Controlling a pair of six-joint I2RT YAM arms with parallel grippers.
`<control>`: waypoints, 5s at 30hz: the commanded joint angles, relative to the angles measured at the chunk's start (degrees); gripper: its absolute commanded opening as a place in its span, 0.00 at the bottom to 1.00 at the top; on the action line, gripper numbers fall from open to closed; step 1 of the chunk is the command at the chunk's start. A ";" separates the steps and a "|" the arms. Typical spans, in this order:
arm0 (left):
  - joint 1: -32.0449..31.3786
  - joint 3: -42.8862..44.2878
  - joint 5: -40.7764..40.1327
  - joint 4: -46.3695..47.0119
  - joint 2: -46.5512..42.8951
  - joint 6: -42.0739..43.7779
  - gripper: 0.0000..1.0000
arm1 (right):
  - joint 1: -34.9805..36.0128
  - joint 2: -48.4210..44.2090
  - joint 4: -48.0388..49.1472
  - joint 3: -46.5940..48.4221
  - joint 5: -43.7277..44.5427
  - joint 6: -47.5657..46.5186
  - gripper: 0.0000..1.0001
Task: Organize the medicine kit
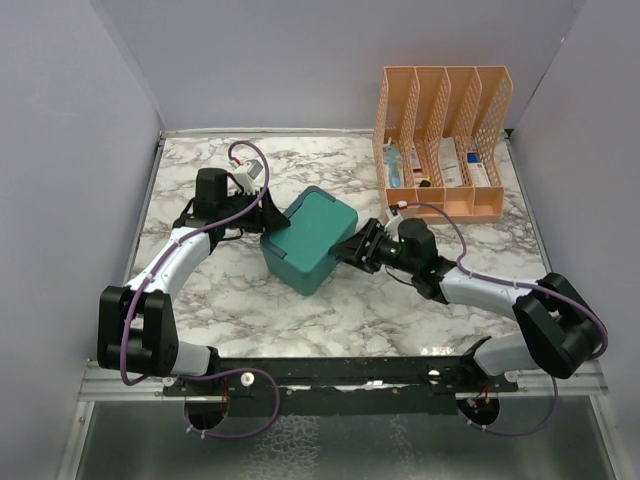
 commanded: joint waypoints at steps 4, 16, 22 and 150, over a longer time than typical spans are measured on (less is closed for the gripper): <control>-0.45 -2.15 -2.54 -4.01 0.81 1.73 0.52 | 0.38 -2.16 -4.35 4.78 3.28 -0.69 0.54; -0.45 -2.21 -2.56 -4.01 0.66 1.73 0.51 | 1.28 -2.81 -12.44 9.87 4.57 -1.45 0.61; -0.45 -2.24 -2.51 -4.01 0.59 1.73 0.51 | 1.73 -2.33 -21.85 14.58 6.65 -1.69 0.59; -0.45 -2.01 -0.88 -4.36 0.66 1.93 0.53 | 3.30 -8.67 -31.25 13.55 18.95 -8.17 0.43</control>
